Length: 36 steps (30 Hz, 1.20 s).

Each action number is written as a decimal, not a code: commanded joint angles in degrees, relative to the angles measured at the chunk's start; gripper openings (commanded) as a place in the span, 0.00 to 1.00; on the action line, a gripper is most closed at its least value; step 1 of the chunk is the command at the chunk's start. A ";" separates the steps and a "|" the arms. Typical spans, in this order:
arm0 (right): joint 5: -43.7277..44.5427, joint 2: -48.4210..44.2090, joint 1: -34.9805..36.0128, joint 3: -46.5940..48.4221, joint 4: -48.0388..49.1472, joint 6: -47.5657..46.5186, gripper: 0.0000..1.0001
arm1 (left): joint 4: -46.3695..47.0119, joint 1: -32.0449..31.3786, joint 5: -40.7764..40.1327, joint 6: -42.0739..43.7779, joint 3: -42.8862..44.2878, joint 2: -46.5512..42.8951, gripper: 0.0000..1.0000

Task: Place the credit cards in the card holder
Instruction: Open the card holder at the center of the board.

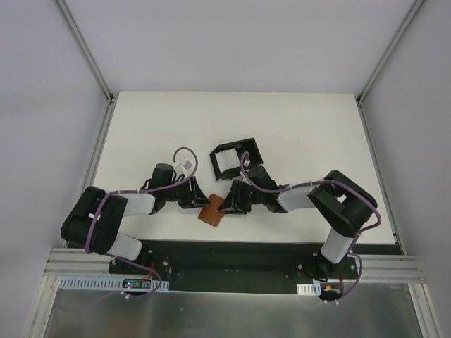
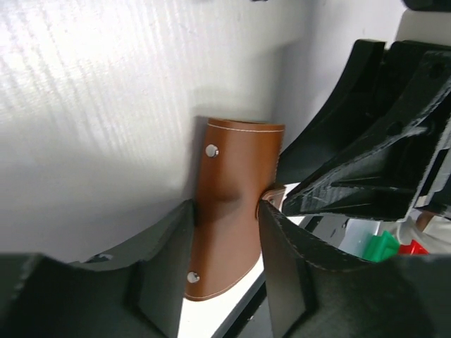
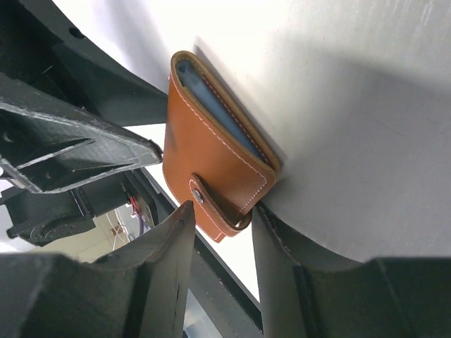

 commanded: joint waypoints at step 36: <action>3.03 1.46 0.23 1.86 -9.82 -7.47 0.37 | 9.77 -0.31 8.49 -7.76 -3.28 -2.87 0.31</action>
